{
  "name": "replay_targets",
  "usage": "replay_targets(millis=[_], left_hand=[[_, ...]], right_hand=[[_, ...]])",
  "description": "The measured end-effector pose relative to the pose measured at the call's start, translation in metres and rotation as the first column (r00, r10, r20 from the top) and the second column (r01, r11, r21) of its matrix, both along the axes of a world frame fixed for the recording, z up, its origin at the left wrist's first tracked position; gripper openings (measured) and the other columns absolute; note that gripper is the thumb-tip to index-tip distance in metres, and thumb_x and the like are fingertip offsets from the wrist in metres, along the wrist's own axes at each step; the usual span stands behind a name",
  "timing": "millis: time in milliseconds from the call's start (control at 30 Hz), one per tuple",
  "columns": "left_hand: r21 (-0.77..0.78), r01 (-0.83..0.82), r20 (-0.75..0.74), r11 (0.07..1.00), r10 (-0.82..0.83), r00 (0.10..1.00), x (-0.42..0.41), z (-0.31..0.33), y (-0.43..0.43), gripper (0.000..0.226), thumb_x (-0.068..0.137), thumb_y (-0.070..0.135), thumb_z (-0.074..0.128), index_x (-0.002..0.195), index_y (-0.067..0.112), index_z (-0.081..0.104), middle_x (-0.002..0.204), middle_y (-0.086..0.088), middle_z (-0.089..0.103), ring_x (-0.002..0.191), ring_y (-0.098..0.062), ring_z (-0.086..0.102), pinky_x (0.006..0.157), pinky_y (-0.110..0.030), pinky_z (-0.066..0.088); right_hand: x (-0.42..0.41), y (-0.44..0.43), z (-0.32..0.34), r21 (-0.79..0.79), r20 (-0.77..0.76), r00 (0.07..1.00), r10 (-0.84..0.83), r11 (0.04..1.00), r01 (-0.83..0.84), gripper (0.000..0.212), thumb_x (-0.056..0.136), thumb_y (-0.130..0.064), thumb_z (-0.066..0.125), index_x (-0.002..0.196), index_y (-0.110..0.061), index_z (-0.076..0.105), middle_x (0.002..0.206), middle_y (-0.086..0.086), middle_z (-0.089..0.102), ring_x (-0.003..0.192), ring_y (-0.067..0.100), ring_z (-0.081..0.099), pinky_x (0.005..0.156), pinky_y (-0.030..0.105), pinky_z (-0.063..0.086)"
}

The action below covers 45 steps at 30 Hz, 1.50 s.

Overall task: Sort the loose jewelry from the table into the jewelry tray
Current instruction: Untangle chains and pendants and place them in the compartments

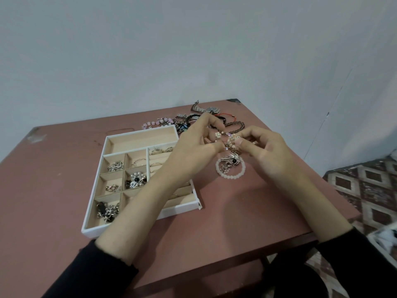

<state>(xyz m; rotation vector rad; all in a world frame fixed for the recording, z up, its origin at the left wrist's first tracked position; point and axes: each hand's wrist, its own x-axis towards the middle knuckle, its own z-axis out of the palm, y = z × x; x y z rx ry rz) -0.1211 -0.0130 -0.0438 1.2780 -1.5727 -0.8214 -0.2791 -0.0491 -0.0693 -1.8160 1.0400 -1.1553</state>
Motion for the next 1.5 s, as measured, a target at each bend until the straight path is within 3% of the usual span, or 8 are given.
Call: replay_targets(millis=[100,267,533,667,867,1067,1333,1500], left_hand=[[0.033,-0.012,-0.16,0.999,0.017,0.987,0.0,0.001,0.001,0.027,0.082,-0.002,0.062,0.095,0.02,0.052,0.068,0.001,0.054,0.056,-0.006,0.054,0.053,-0.018,0.048],[0.068,0.022,-0.379,0.997,0.006,0.925,0.004,-0.001,-0.001,0.024,0.084,-0.007,0.058,0.094,0.014,0.06,0.074,-0.001,0.062,0.073,-0.016,0.062,0.077,-0.033,0.056],[0.07,0.012,-0.326,0.997,0.011,0.945,-0.001,-0.001,-0.001,0.018,0.085,0.005,0.062,0.103,0.006,0.064,0.076,-0.006,0.064,0.064,-0.006,0.06,0.063,-0.018,0.052],[0.06,-0.015,-0.305,0.998,0.033,0.952,-0.001,-0.004,-0.001,0.015,0.086,0.006,0.062,0.1,0.004,0.065,0.071,-0.006,0.064,0.056,-0.001,0.058,0.056,-0.012,0.049],[0.081,-0.068,-0.245,0.994,0.086,0.966,0.003,-0.005,-0.001,0.011,0.086,0.008,0.062,0.095,0.01,0.068,0.062,0.001,0.063,0.05,0.0,0.053,0.05,-0.01,0.042],[0.094,-0.072,-0.221,0.993,0.091,0.971,0.006,-0.007,0.002,0.015,0.087,0.008,0.062,0.1,0.006,0.067,0.069,-0.005,0.064,0.054,0.0,0.053,0.049,-0.01,0.041],[0.092,-0.093,-0.182,0.991,0.108,0.977,0.007,-0.007,0.0,0.013,0.085,0.007,0.063,0.097,0.006,0.068,0.067,-0.005,0.064,0.053,0.0,0.055,0.048,-0.011,0.042],[0.115,-0.078,-0.213,0.99,0.101,0.972,0.002,-0.006,0.0,0.019,0.083,0.004,0.065,0.1,-0.003,0.066,0.066,-0.012,0.064,0.051,-0.005,0.059,0.05,-0.012,0.048]], right_hand=[[-0.001,0.0,0.001,0.003,0.024,1.0,0.006,1.0,-0.006,0.007,0.087,-0.014,0.063,0.082,-0.012,0.067,0.081,0.011,0.067,0.069,0.01,0.054,0.073,0.03,0.046],[0.0,0.001,0.003,0.024,0.013,1.0,0.011,1.0,-0.011,0.008,0.086,-0.011,0.064,0.08,-0.013,0.068,0.08,0.01,0.067,0.06,0.001,0.049,0.064,0.013,0.04],[0.0,0.004,0.004,0.026,0.02,1.0,0.004,1.0,-0.004,0.006,0.084,-0.013,0.066,0.084,-0.012,0.071,0.087,0.011,0.071,0.066,0.003,0.054,0.07,0.018,0.044],[0.001,0.005,0.005,0.0,0.028,1.0,0.001,1.0,-0.001,0.009,0.084,-0.011,0.067,0.085,-0.019,0.072,0.088,0.002,0.071,0.067,0.0,0.055,0.068,0.012,0.043],[0.001,0.003,0.005,-0.04,0.063,0.998,-0.014,0.999,0.016,0.016,0.084,-0.011,0.067,0.083,-0.026,0.072,0.083,-0.012,0.07,0.072,0.004,0.059,0.073,0.021,0.047],[0.002,0.001,0.005,0.007,0.19,0.981,-0.039,0.999,0.038,0.017,0.087,-0.006,0.061,0.081,-0.021,0.066,0.071,0.003,0.064,0.062,0.002,0.059,0.062,0.013,0.047],[-0.003,-0.003,0.005,0.117,0.337,0.939,0.064,0.987,-0.109,0.008,0.089,-0.016,0.056,0.086,-0.017,0.063,0.072,0.0,0.07,0.064,0.018,0.055,0.061,0.027,0.044],[0.0,0.0,0.011,0.187,0.429,0.889,0.16,0.947,-0.261,0.013,0.093,-0.005,0.048,0.089,-0.008,0.059,0.076,0.007,0.071,0.07,0.018,0.066,0.062,0.023,0.052]])
